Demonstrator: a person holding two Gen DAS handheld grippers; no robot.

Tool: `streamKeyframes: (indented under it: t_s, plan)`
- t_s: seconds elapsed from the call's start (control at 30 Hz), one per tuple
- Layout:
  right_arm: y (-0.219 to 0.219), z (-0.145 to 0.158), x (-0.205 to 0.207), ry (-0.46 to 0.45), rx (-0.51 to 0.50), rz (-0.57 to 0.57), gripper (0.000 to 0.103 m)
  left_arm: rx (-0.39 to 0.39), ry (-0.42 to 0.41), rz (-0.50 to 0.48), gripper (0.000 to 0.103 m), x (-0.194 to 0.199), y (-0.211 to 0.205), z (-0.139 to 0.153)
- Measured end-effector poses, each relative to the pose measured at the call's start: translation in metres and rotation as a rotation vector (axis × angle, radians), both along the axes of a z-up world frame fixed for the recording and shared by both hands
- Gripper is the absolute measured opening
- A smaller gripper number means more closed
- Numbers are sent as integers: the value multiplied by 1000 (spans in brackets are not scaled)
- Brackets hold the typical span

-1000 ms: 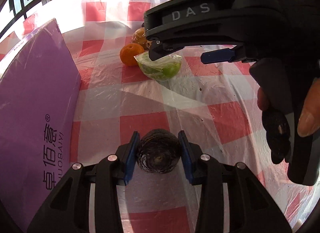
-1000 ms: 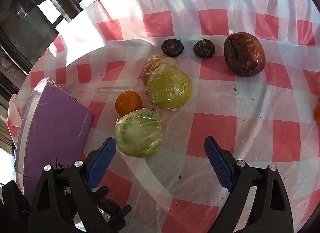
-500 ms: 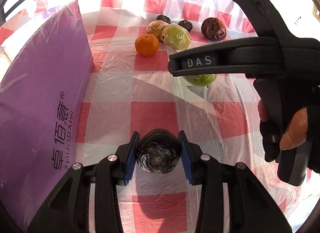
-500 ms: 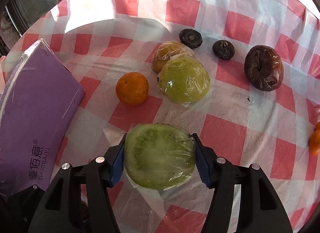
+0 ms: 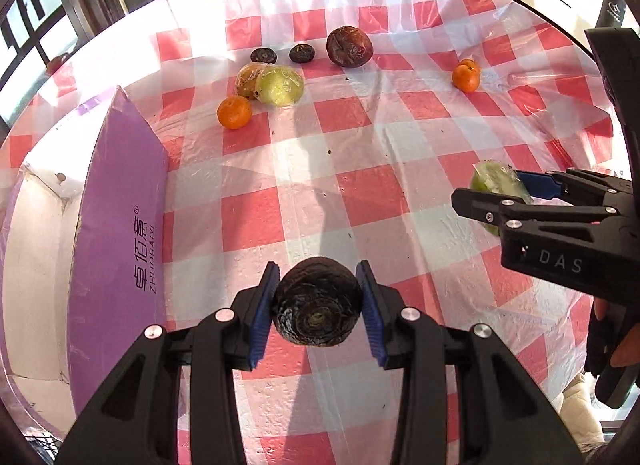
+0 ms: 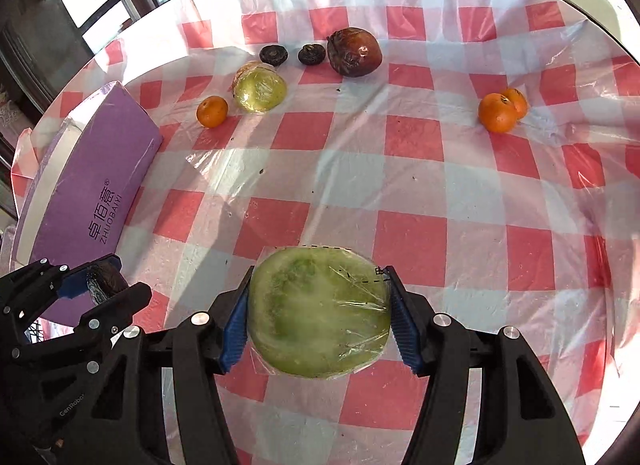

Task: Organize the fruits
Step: 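Carry the dark fruit and green melon half over the white box with both tools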

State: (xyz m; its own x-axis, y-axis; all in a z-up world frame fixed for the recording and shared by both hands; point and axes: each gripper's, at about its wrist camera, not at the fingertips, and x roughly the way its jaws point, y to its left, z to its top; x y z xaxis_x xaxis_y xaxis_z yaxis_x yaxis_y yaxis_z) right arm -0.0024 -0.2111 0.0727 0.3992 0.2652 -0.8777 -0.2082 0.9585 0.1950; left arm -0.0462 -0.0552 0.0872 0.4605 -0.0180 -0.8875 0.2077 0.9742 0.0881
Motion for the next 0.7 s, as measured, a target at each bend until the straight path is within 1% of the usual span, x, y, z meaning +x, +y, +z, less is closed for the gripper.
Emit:
streamKeyframes:
  t_s: [0.07, 0.17, 0.37, 0.53, 0.7]
  plan:
    - [-12, 4, -8, -8, 22, -35, 59, 31, -16, -30, 40, -7, -9, 10]
    - [-21, 11, -17, -26, 41, -62, 59, 40, -41, -40, 40, -14, -11, 26]
    - [-17, 44, -22, -112, 74, -43, 59, 41, -113, 7, 40, -9, 6, 60]
    - [8, 69, -21, -172, 87, 26, 59, 31, -145, 69, 40, -3, 31, 76]
    - [50, 77, -18, -189, 95, 112, 59, 26, -136, 127, 40, -6, 67, 75]
